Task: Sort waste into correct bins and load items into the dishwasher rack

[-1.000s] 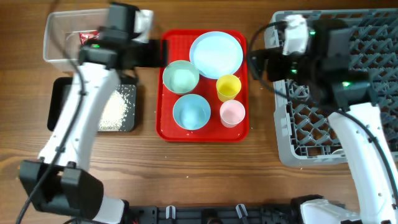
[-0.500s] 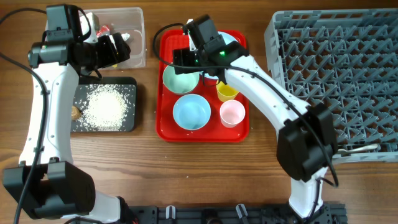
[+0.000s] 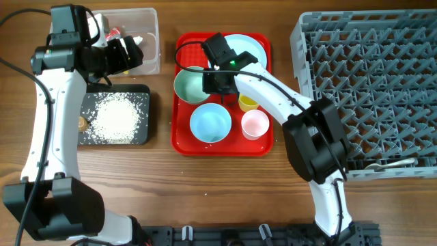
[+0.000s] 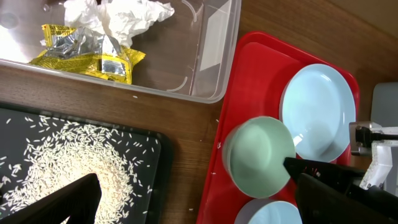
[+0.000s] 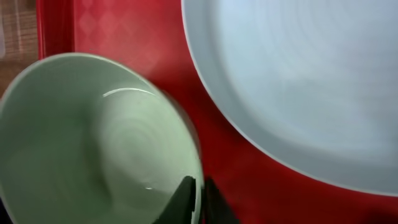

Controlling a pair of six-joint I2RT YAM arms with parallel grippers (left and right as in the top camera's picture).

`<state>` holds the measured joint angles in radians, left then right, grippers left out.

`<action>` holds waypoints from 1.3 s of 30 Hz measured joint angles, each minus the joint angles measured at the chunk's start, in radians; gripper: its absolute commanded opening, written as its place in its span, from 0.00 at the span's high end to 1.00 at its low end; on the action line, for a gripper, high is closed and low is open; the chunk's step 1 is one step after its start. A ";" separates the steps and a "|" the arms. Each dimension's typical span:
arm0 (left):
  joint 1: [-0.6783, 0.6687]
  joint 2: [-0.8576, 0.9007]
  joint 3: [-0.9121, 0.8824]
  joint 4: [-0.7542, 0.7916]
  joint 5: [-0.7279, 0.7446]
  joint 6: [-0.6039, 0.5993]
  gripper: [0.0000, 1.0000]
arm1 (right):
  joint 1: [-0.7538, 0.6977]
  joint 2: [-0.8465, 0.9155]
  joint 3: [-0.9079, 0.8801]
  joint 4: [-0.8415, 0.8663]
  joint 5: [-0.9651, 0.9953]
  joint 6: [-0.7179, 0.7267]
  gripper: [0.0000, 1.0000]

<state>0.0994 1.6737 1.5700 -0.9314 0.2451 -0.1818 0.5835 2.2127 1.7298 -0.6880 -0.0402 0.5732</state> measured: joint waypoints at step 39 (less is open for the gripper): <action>0.000 0.000 0.000 -0.008 0.000 0.000 0.00 | -0.455 -0.136 0.006 0.443 0.958 -1.609 0.96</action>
<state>0.0994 1.6737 1.5700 -0.9390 0.2455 -0.1818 0.1280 2.0766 1.7363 -0.2455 0.9173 -1.0363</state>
